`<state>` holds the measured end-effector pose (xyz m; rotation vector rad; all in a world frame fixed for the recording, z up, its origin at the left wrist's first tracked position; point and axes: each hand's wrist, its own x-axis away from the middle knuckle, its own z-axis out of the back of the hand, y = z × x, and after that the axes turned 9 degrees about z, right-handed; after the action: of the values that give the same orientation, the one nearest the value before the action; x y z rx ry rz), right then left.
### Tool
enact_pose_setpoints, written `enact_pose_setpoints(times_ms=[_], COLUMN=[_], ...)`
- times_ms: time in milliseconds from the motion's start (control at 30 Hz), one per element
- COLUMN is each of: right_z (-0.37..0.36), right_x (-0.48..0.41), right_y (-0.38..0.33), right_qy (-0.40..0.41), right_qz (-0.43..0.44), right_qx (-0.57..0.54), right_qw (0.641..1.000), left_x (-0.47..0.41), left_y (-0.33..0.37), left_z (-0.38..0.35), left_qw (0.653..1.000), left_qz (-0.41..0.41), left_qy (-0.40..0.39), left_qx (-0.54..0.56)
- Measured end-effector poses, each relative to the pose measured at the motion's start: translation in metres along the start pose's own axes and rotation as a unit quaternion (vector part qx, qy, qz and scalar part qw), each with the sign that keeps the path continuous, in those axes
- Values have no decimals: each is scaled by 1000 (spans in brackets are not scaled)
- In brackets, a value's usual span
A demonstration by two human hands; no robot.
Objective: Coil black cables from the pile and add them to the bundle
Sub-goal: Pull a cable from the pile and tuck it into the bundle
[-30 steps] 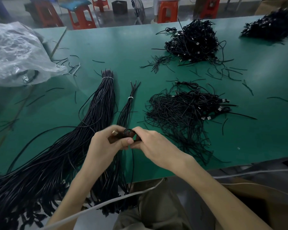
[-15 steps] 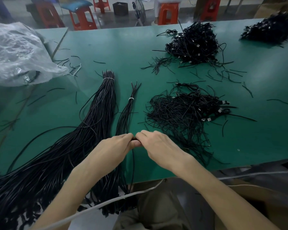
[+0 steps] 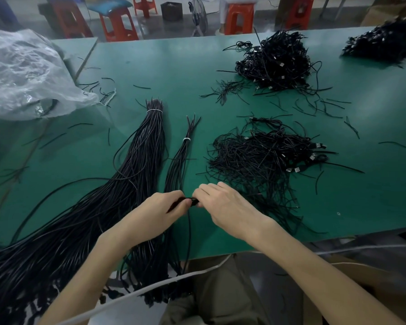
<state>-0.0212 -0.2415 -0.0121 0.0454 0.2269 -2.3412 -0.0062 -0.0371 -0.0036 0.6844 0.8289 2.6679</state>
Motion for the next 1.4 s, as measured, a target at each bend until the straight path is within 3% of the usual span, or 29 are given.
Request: enact_pose_setpoints(times_ms=[333, 567, 633, 767, 833, 933, 1033, 1200, 1400], right_z=[7, 7, 8, 6, 10, 14, 8, -14, -20], right_x=[-7, -15, -19, -23, -23, -20, -20, -32, -37], right_y=[5, 18, 21, 36, 48, 76, 96, 92, 95], right_qy=[-43, -69, -55, 24, 114, 228, 173, 112, 109], right_qz=[-69, -113, -107, -90, -139, -274, -362, -348, -351], right_qx=[-71, -139, -121, 52, 57, -15, -57, -55, 3], right_qw=[994, 981, 985, 994, 982, 934, 914, 929, 930], left_x=[-7, -19, -27, -40, -47, -57, -64, -69, -68], left_y=[12, 3, -1, -8, -11, -11, -11, -16, -24], left_z=[-15, -27, -30, -31, -30, -33, -42, -51, -53], left_qw=[974, 969, 973, 991, 986, 955, 933, 937, 937], left_qz=[-9, -12, -11, 12, 28, 55, 72, 67, 51], left_qy=[51, 108, 115, 129, 150, 171, 183, 199, 191], left_qx=[-220, -223, -198, -45, 73, 237, 302, 278, 287])
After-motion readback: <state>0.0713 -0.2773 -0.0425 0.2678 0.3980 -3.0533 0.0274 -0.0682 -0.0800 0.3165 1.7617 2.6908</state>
